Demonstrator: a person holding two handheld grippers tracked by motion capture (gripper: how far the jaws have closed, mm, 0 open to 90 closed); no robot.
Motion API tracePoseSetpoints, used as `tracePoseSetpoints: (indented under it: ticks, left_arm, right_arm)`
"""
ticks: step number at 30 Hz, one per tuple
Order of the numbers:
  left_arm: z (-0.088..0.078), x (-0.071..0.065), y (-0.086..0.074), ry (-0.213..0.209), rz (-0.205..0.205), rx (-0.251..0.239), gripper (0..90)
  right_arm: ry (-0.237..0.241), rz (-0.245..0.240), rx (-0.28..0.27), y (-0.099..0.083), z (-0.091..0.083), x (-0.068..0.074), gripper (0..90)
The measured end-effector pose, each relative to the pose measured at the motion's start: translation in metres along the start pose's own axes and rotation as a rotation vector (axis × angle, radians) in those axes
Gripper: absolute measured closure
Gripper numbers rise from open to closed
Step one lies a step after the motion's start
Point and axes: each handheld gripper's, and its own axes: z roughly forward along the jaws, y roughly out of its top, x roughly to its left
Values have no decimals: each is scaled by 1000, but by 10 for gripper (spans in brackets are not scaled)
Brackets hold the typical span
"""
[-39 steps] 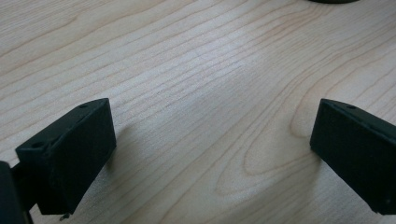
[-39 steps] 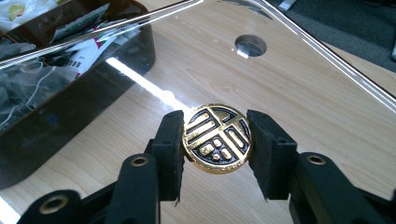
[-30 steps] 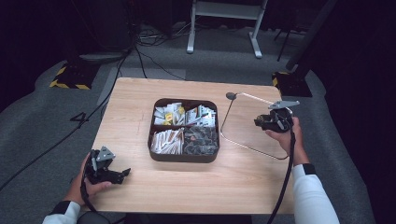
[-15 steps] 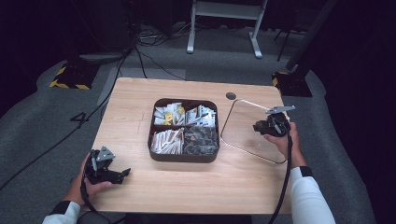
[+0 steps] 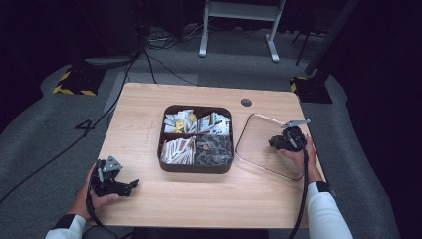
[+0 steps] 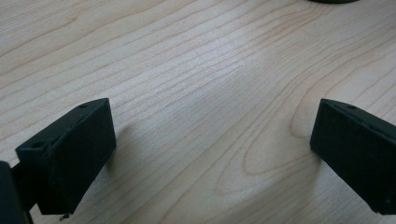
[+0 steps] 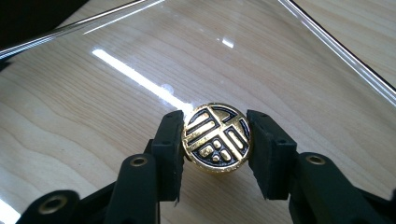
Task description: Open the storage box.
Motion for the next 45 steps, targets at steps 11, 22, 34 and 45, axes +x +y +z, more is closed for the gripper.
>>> tracePoseSetpoints:
  ticks: [11,22,34,45]
  left_arm:
    - [0,0,0,0,0,0,4]
    - [0,0,0,-2,1,0,4]
    - [0,0,0,-3,1,0,4]
    - [1,1,1,-7,1,-1,2]
  right_arm:
    - [-17,20,21,-10,9,-4,583]
    - [-10,105,-43,-22,3,-10,384]
    - [-8,119,-102,-24,-11,-12,333]
    - [-1,83,-190,-16,-32,-1,355]
